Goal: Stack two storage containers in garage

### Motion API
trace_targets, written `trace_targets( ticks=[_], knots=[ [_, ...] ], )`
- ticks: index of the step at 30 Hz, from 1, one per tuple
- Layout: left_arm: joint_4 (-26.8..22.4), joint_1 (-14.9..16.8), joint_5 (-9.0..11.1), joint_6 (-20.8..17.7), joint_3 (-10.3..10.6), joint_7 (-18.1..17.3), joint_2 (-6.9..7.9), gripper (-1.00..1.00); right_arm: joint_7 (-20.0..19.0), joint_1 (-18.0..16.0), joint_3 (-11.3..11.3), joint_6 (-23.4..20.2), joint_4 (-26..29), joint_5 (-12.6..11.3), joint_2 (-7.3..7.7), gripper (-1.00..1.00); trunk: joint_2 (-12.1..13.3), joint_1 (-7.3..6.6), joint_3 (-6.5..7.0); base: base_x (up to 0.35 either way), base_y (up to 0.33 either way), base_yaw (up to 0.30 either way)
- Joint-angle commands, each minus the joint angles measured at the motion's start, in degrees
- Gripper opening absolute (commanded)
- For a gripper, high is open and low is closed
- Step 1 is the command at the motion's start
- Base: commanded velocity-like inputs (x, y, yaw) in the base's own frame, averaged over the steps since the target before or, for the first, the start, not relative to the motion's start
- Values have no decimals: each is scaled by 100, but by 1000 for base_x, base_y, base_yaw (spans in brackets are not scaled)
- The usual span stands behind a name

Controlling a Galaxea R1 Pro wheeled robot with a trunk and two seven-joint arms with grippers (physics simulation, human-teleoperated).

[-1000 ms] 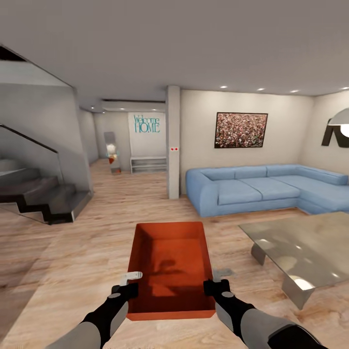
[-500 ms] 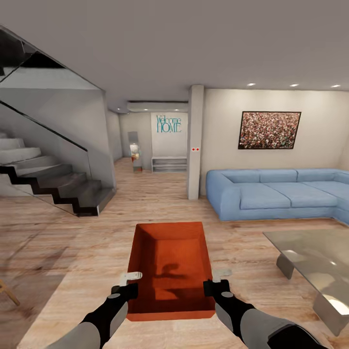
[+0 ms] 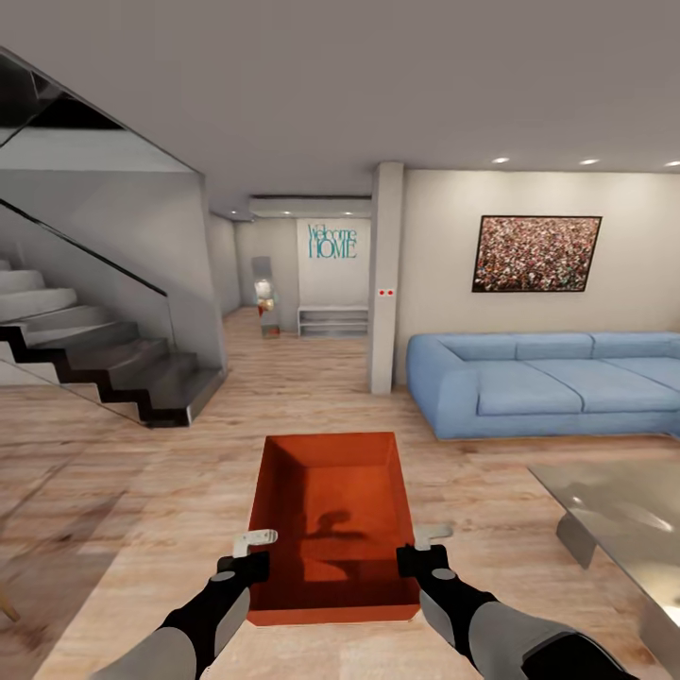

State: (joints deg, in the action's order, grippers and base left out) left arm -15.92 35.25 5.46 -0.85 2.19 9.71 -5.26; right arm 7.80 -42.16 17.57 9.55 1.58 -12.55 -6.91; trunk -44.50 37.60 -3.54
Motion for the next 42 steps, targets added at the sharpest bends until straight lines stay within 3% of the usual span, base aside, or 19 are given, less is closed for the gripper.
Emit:
trace_targets(
  ticks=[1, 42],
  knots=[
    [273, -1, 51, -11, -7, 58, 159, -100, 55, -12, -363, 407, 9, -55, 67, -100, -7, 5, -9, 322, 0, 0],
    [278, -1, 51, -11, -7, 58, 161, -100, 55, -19, -366, 401, 5, -55, 48, -100, -7, 5, -9, 322, 0, 0]
  ],
)
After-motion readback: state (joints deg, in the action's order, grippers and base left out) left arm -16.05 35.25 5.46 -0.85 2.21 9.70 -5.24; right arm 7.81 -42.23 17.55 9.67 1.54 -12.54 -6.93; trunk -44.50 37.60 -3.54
